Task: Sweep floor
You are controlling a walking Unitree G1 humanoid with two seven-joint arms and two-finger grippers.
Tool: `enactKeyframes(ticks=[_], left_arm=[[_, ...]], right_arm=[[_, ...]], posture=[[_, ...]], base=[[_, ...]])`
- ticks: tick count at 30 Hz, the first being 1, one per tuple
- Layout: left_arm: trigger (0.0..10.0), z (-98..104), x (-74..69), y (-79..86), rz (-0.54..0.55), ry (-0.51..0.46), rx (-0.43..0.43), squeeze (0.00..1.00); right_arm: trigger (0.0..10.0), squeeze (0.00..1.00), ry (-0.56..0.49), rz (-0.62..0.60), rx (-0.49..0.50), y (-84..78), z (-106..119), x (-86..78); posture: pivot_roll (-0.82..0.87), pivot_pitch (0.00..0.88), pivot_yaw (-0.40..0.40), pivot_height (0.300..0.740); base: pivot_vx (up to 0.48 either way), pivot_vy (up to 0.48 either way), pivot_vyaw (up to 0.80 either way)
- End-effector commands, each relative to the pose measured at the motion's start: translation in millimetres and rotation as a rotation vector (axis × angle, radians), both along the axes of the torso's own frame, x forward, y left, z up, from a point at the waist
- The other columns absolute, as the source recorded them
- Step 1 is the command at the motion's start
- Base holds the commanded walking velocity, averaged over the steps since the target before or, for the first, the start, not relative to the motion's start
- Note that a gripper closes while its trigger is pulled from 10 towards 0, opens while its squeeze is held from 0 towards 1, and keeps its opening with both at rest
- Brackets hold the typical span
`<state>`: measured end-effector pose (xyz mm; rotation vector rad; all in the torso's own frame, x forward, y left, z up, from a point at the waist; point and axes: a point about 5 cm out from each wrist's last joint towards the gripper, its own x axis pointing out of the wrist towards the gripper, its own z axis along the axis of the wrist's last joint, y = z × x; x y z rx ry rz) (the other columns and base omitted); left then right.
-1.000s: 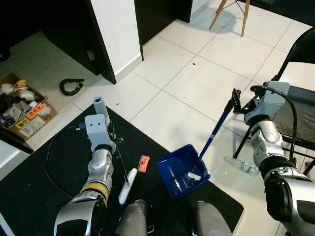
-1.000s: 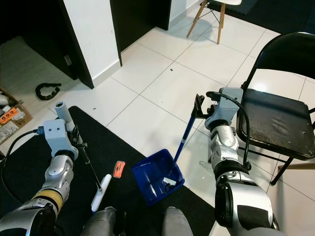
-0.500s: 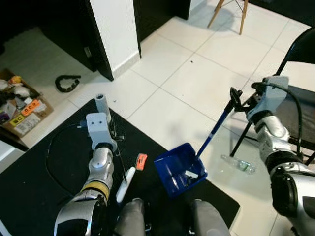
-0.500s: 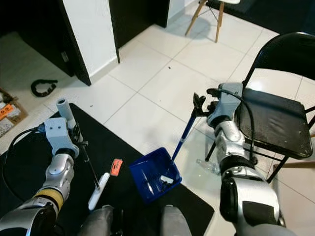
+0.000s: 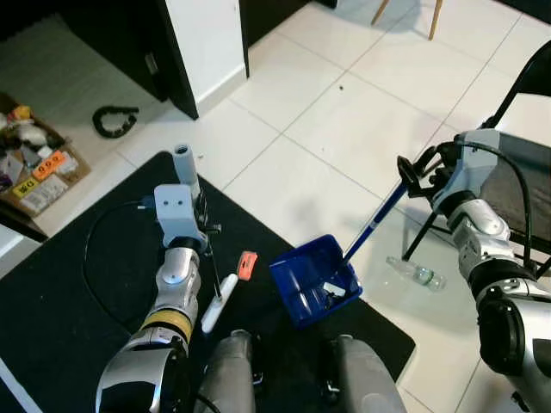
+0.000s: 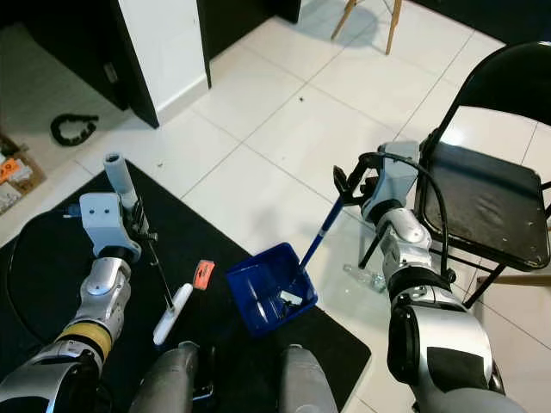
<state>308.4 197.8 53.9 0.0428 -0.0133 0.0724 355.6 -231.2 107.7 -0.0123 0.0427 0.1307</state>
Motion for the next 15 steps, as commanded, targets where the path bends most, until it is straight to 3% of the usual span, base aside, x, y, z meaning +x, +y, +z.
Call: enactKeyframes(ticks=[1, 15], left_arm=[[10.0, 3, -2.3, 5.7, 0.001, -0.031, 0.004, 0.00], [10.0, 25, -4.4, 31.0, 0.034, -0.125, 0.037, 0.00]], right_arm=[[10.0, 0.00, 0.032, -0.014, -0.024, -4.9, -3, -1.6], [10.0, 0.00, 0.069, -0.040, -0.045, -6.7, -8, -2.5]], posture=[[0.01, 0.230, -0.060, 0.740], [0.10, 0.329, -0.084, 0.740]], base=[[0.000, 0.000, 0.00], [0.000, 0.000, 0.00]])
